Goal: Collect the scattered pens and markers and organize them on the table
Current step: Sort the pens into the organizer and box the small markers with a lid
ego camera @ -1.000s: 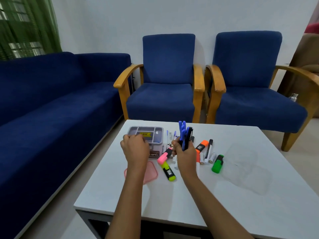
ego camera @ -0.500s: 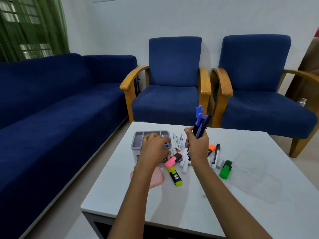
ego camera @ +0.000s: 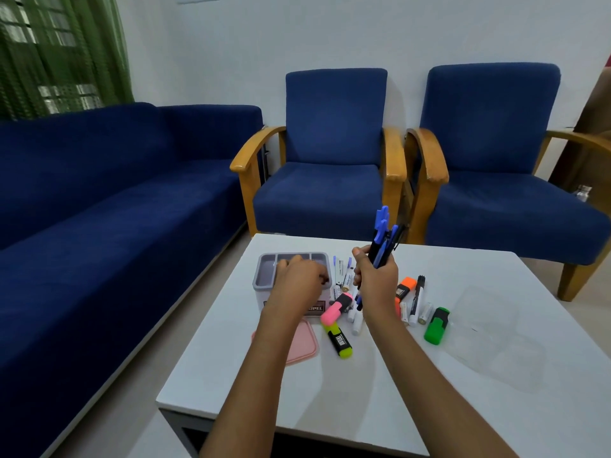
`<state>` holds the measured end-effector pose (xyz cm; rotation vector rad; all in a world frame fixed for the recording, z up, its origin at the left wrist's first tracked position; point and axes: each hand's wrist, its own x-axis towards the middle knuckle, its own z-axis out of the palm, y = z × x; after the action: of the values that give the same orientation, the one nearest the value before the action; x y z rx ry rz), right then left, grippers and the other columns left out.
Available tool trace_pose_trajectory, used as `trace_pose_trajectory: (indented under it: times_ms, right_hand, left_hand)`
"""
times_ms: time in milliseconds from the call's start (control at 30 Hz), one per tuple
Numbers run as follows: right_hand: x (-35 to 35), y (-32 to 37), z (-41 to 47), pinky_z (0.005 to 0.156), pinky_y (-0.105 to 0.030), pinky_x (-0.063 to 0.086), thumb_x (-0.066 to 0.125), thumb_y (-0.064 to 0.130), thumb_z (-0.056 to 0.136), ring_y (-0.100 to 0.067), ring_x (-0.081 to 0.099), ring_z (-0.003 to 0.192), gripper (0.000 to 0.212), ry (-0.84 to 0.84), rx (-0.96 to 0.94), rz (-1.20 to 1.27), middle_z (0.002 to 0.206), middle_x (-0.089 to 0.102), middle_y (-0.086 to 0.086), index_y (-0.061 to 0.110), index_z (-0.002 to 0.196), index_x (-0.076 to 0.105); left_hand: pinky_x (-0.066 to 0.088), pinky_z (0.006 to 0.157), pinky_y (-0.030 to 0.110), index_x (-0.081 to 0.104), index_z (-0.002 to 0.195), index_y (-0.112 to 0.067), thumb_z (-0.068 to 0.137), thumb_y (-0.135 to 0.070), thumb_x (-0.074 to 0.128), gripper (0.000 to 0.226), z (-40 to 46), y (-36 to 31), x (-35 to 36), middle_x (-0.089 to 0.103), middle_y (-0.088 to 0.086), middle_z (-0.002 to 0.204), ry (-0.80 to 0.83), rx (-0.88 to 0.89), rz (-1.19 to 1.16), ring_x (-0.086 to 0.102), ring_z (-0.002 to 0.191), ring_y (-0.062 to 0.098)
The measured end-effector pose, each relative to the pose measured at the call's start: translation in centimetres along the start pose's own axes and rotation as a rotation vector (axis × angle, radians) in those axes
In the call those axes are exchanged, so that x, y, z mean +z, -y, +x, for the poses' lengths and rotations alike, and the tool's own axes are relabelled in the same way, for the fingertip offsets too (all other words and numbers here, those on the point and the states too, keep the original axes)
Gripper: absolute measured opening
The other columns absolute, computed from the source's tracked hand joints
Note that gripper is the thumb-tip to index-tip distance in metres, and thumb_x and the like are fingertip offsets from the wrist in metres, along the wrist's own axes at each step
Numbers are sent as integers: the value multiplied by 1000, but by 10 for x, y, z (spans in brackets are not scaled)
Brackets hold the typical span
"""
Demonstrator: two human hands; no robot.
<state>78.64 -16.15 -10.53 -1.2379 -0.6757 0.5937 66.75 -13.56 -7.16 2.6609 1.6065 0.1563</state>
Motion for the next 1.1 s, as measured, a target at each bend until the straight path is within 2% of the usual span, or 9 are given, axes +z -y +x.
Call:
trace_pose_trajectory:
  times_ms: [100,200,367,500,600,700,900,1033,1100]
  right_hand:
    - [0,-2,-1,55,-23,48,60,15,92,-11,48,55,12,1,11,8,66,52,0,9,102,57]
    - [-2,-4,-1,55,-24,48,61,16,91,-12,48,56,11,-6,18,0,67,53,-1,10,100,57]
    - [-1,-2,1,54,-22,48,60,15,92,-11,48,55,10,-4,38,23,66,52,-1,10,100,57]
    - [2,1,0,47,-18,45,59,12,92,-10,46,50,2,92,82,39,63,52,-2,12,93,57]
    - [5,-1,-3,43,-19,43,58,9,92,-10,45,45,10,217,115,3,61,53,-3,17,86,58]
    - [6,-3,-7,44,-20,44,59,10,92,-11,47,44,5,281,147,-44,57,51,-3,15,91,59]
    - [-1,-5,-7,43,-21,44,59,13,91,-13,48,43,4,306,218,-66,53,51,-4,15,88,59]
    - [-5,-8,-6,42,-22,42,60,16,91,-13,46,44,5,310,267,-13,53,49,-3,12,88,58]
    - [-5,-11,-7,41,-22,41,60,17,91,-12,46,44,8,314,292,21,54,49,-2,10,93,58]
  left_hand:
    - [32,103,38,59,127,-28,91,-6,54,43,11,0,-8,59,3,127,125,20,160,44,122,25]
    - [35,100,36,62,124,-25,92,-8,54,37,18,-1,-15,61,5,122,130,43,192,48,117,26]
    - [40,101,35,67,119,-19,93,-2,46,37,16,3,-23,66,5,119,164,64,-7,56,112,24]
    - [43,102,39,69,115,-16,92,-2,47,34,12,3,-25,68,6,116,170,12,-153,59,110,23]
    - [44,99,40,72,108,-18,91,-8,50,30,7,3,-26,69,4,111,98,-30,-242,59,105,23]
    - [43,89,37,72,103,-17,90,-17,52,24,3,-1,-25,70,5,104,57,-62,-277,57,92,20]
    - [40,86,34,72,101,-15,90,-22,53,22,-1,-7,-21,70,6,99,56,-74,-262,54,87,19]
    - [46,85,37,73,101,-12,90,-23,56,23,-2,-3,-21,71,8,99,63,-56,-446,62,92,23]
    - [48,83,36,72,100,-13,87,-32,62,25,-1,-2,-21,71,6,96,72,-51,-509,62,88,20]
